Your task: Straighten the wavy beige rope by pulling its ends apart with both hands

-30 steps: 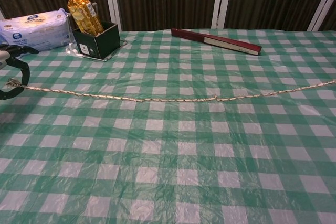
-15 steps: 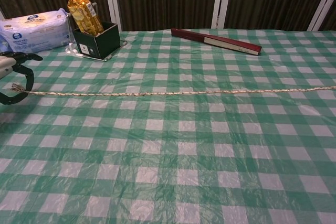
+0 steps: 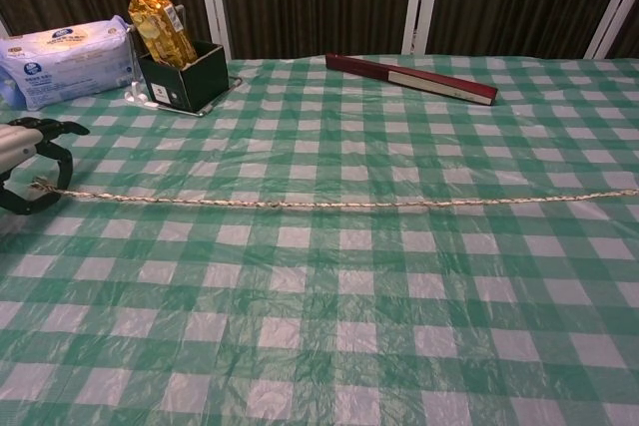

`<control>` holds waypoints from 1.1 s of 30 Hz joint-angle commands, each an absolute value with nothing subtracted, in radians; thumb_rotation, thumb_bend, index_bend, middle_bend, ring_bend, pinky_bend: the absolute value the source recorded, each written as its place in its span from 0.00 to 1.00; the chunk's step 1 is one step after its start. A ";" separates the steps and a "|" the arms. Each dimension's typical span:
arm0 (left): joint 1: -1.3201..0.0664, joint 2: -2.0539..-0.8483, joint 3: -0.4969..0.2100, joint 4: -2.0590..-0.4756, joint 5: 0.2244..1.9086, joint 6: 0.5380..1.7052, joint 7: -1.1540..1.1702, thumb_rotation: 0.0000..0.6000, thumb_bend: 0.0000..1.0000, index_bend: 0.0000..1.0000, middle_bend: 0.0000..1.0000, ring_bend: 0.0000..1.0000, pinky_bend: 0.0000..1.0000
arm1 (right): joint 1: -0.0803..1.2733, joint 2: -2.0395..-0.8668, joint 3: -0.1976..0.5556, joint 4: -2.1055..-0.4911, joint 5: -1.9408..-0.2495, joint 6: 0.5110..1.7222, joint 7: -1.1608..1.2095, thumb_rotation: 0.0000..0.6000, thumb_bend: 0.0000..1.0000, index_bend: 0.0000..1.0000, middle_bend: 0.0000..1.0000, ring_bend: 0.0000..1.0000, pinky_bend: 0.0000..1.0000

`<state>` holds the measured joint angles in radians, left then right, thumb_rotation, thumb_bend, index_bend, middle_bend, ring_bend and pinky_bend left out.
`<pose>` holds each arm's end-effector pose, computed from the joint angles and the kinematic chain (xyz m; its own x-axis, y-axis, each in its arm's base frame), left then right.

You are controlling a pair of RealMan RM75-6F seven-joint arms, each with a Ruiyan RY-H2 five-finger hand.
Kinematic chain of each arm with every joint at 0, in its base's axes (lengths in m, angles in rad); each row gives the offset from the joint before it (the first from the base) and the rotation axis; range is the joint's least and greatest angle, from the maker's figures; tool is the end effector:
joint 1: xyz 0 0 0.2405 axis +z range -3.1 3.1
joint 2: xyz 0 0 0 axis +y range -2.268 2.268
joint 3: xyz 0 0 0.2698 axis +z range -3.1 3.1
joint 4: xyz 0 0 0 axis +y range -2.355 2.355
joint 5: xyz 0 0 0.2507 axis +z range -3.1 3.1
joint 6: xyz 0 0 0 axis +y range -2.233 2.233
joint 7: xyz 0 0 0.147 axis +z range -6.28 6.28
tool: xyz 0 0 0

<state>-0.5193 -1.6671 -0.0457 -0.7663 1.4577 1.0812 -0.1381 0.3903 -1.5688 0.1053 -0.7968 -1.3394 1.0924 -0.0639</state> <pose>-0.3552 0.3625 -0.0128 0.5720 0.1486 0.8067 0.8134 -0.2297 -0.5345 -0.4191 -0.3325 0.0493 0.6936 -0.1358 0.7074 -0.7137 0.0041 0.7005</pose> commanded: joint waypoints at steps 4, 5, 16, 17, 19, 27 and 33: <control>-0.519 -1.681 -0.039 -0.740 1.462 1.071 -0.161 1.00 0.44 0.68 0.06 0.00 0.05 | 0.397 -1.596 0.104 -0.759 -1.343 1.074 -0.052 1.00 0.63 0.78 0.04 0.00 0.00; -0.519 -1.682 -0.038 -0.737 1.463 1.070 -0.162 1.00 0.44 0.68 0.06 0.00 0.05 | 0.397 -1.598 0.104 -0.755 -1.344 1.074 -0.050 1.00 0.63 0.78 0.04 0.00 0.00; -0.519 -1.670 -0.032 -0.749 1.462 1.049 -0.177 1.00 0.44 0.44 0.06 0.00 0.04 | 0.397 -1.610 0.111 -0.749 -1.328 1.043 -0.068 1.00 0.63 0.60 0.04 0.00 0.00; -0.519 -1.668 -0.031 -0.751 1.462 1.046 -0.176 1.00 0.44 0.41 0.05 0.00 0.04 | 0.396 -1.609 0.112 -0.752 -1.325 1.040 -0.071 1.00 0.63 0.57 0.04 0.00 0.00; -0.519 -1.664 -0.031 -0.757 1.459 1.039 -0.175 1.00 0.44 0.34 0.04 0.00 0.03 | 0.396 -1.606 0.114 -0.759 -1.319 1.029 -0.076 1.00 0.63 0.52 0.04 0.00 0.00; -0.507 -1.639 -0.044 -0.793 1.444 1.050 -0.181 1.00 0.43 0.04 0.00 0.00 0.02 | 0.388 -1.583 0.124 -0.797 -1.304 1.029 -0.093 1.00 0.55 0.40 0.01 0.00 0.00; -0.486 -1.587 -0.049 -0.881 1.462 1.123 -0.228 1.00 0.42 0.00 0.00 0.00 0.02 | 0.349 -1.530 0.130 -0.878 -1.311 1.107 -0.072 1.00 0.42 0.19 0.00 0.00 0.00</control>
